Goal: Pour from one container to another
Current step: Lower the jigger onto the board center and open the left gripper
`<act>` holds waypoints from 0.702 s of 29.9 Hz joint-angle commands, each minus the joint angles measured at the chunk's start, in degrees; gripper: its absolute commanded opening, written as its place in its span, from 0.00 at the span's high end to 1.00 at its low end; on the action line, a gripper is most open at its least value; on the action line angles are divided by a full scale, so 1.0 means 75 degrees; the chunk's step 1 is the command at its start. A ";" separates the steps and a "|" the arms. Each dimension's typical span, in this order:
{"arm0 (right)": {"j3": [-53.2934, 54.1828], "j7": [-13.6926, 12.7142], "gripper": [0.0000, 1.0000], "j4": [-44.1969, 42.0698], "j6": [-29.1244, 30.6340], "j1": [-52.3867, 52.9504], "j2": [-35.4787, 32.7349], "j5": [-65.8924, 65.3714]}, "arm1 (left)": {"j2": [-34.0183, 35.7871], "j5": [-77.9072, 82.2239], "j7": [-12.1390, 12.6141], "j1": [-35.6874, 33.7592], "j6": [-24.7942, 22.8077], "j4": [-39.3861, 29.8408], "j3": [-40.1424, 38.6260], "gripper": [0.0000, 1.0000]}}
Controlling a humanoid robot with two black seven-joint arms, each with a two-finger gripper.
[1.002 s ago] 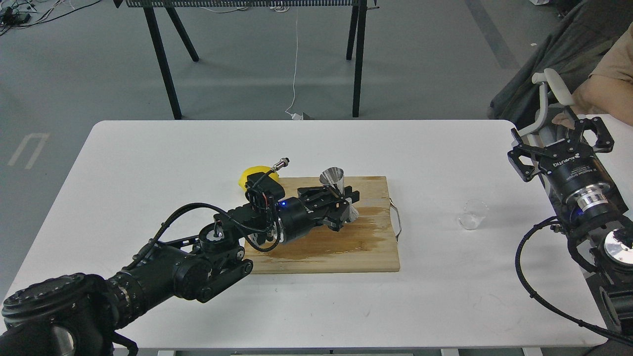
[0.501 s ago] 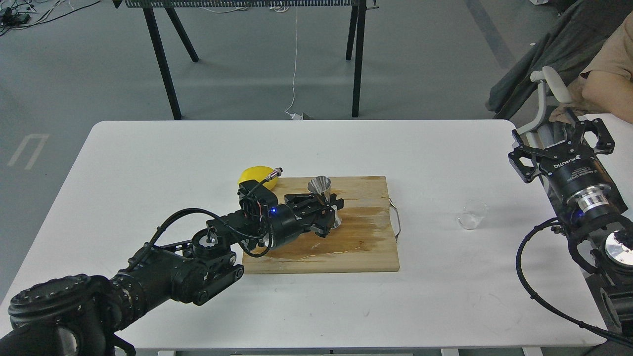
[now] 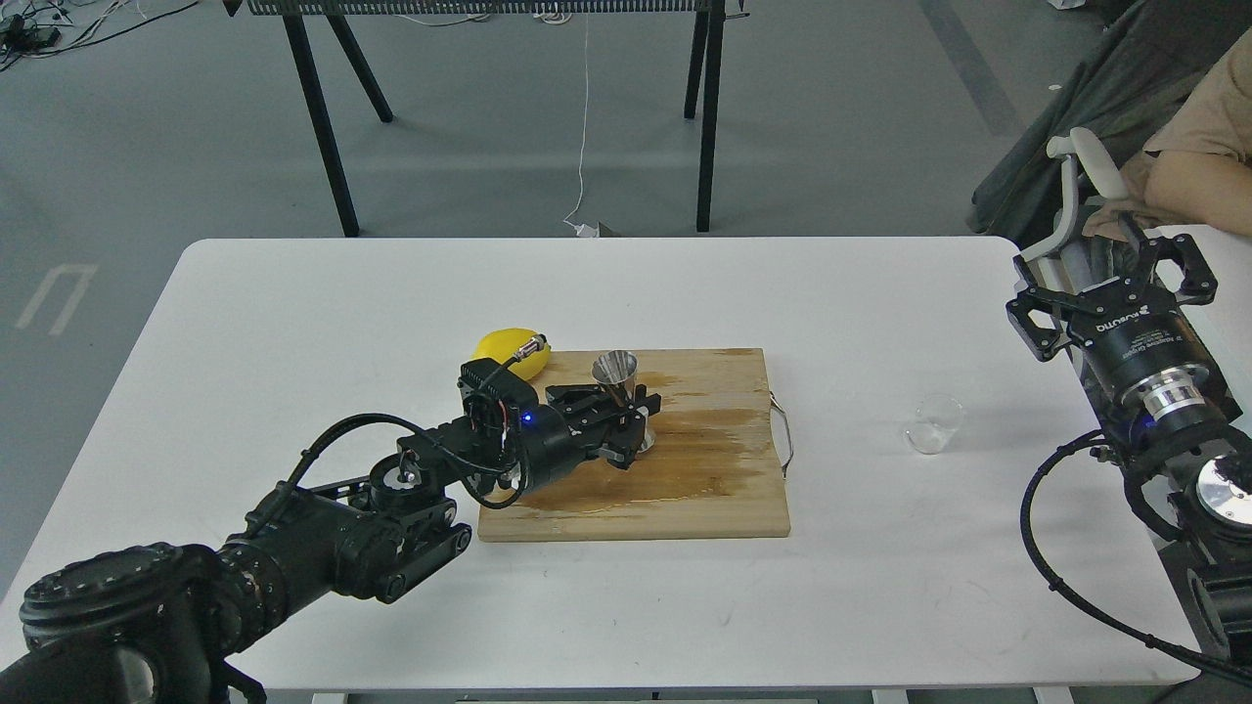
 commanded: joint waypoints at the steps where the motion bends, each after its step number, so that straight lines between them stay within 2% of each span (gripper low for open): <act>1: 0.0000 0.0000 0.01 0.0005 0.0000 0.0004 -0.0010 -0.0001 | 0.0000 0.0003 0.0000 0.0010 0.0001 0.0010 0.0003 0.86; 12: 0.0000 0.0000 0.01 0.0005 0.0000 0.0004 -0.0057 -0.0001 | 0.0012 -0.0008 0.0000 0.0010 0.0001 -0.0002 0.0143 0.64; 16: 0.0000 0.0000 0.01 0.0005 0.0000 -0.0008 -0.0045 -0.0001 | 0.0012 -0.0008 0.0000 0.0010 0.0001 -0.0013 0.0143 0.45; 18: 0.0000 0.0000 0.01 0.0005 0.0000 -0.0008 -0.0057 -0.0001 | 0.0024 -0.0008 0.0000 0.0010 0.0001 -0.0014 0.0143 0.38; 21: 0.0000 0.0000 0.01 0.0005 0.0000 -0.0008 -0.0057 -0.0001 | 0.0024 -0.0020 0.0000 0.0011 -0.0034 -0.0095 0.0131 0.22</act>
